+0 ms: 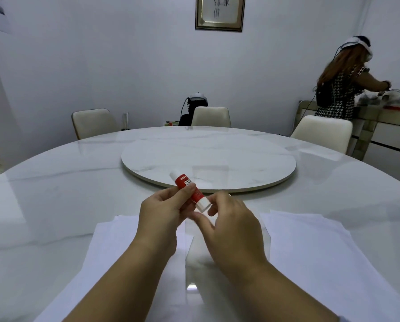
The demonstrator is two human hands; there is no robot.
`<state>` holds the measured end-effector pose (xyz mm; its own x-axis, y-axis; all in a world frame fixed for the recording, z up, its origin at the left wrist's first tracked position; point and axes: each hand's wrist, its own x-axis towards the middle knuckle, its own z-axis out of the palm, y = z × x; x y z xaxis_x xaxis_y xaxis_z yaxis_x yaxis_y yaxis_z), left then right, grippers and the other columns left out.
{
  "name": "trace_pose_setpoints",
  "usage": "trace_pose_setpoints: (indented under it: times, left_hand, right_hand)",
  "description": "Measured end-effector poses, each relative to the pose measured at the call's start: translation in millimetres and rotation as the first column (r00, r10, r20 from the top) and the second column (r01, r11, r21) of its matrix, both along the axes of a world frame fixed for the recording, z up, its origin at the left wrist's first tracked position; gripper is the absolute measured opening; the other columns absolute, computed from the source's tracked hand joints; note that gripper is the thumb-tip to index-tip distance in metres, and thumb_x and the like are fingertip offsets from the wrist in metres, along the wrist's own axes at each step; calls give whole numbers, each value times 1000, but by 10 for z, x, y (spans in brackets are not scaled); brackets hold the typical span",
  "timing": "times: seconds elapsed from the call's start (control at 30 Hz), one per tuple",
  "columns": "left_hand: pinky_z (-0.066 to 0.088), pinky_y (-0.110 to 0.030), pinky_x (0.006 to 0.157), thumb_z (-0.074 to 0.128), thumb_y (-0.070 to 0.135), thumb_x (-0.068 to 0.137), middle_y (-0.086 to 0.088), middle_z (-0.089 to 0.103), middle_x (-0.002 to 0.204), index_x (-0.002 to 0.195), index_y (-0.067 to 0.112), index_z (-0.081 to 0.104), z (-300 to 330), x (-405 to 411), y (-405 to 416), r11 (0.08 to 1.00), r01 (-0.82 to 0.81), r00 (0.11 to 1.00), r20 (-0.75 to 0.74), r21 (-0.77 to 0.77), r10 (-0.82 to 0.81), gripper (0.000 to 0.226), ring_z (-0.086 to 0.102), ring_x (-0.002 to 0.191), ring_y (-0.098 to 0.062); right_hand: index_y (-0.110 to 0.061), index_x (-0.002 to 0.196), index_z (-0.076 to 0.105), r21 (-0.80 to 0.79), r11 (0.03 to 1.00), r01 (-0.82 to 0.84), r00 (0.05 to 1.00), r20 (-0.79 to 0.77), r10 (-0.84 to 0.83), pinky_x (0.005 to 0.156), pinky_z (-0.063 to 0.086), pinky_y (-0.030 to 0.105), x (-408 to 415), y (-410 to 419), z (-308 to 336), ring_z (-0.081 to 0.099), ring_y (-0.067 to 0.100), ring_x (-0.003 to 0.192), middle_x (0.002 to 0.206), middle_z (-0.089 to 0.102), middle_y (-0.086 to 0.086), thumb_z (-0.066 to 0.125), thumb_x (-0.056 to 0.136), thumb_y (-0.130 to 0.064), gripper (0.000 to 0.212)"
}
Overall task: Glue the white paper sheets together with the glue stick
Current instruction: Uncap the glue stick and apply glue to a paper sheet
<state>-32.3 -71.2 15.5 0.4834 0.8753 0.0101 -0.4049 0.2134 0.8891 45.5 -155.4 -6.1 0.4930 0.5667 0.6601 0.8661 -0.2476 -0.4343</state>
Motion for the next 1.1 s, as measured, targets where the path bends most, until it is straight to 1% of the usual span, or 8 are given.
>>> trace_pose_setpoints:
  times: [0.13,0.23,0.27,0.43,0.57,0.77,0.9,1.1]
  left_hand:
    - [58,-23,65,70,10,76,-10,73,72,82,1,71,57,-43,4,996,76,996,37,42,-78,11,70,67,-16]
    - [56,-21,64,71,10,71,-9,75,76,85,1,71,94,-58,-35,983,103,994,18,151,-107,17,71,72,-17]
    - [56,-21,64,71,9,70,-9,75,77,86,1,71,96,-56,-44,981,82,996,9,174,-85,18,72,72,-17]
    - [57,-22,66,73,12,71,-9,76,80,88,5,72,91,-60,-73,977,29,1000,-13,209,-27,19,73,74,-19]
    - [56,-21,64,70,23,63,-7,74,77,89,4,71,148,-107,-104,973,126,988,67,192,-141,32,72,73,-18]
    - [56,-20,64,72,24,60,-8,76,81,89,7,72,131,-94,-98,979,50,998,37,196,-58,34,73,76,-19]
    - [55,-20,62,72,11,69,-5,76,75,87,4,72,130,-80,-123,968,78,996,22,237,-85,19,72,70,-16]
    - [56,-21,64,72,8,71,-8,76,78,86,6,72,142,-96,-123,967,50,998,11,248,-55,14,74,73,-19]
  right_hand:
    - [-15,73,58,85,983,-162,921,-343,182,54,43,31,-8,17,1,54,16,57,59,60,-4,40,93,-50,45]
    - [-14,53,50,474,848,-236,-38,-877,479,46,28,25,-80,-39,169,36,15,40,42,42,1,34,98,-43,56]
    - [-15,50,51,491,842,-222,-113,-871,478,45,27,25,-66,-36,164,36,14,39,42,44,2,32,98,-46,60]
    - [-30,88,55,106,927,-360,812,-453,367,55,35,18,91,-60,19,47,4,55,63,53,-11,51,91,-44,15]
    - [-31,88,59,228,816,-531,608,-568,554,58,41,14,108,-133,108,50,0,57,61,58,-17,56,91,-33,5]
    - [-23,84,51,45,974,-221,956,-190,225,51,35,19,58,-132,86,49,10,58,62,51,-11,32,82,-63,44]
    - [-10,63,51,410,865,-289,173,-867,468,43,27,24,-63,-116,178,37,13,37,45,48,1,30,98,-48,56]
    - [-28,82,53,249,903,-351,709,-558,430,48,32,17,23,-101,41,42,3,48,53,52,-17,42,84,-58,33]
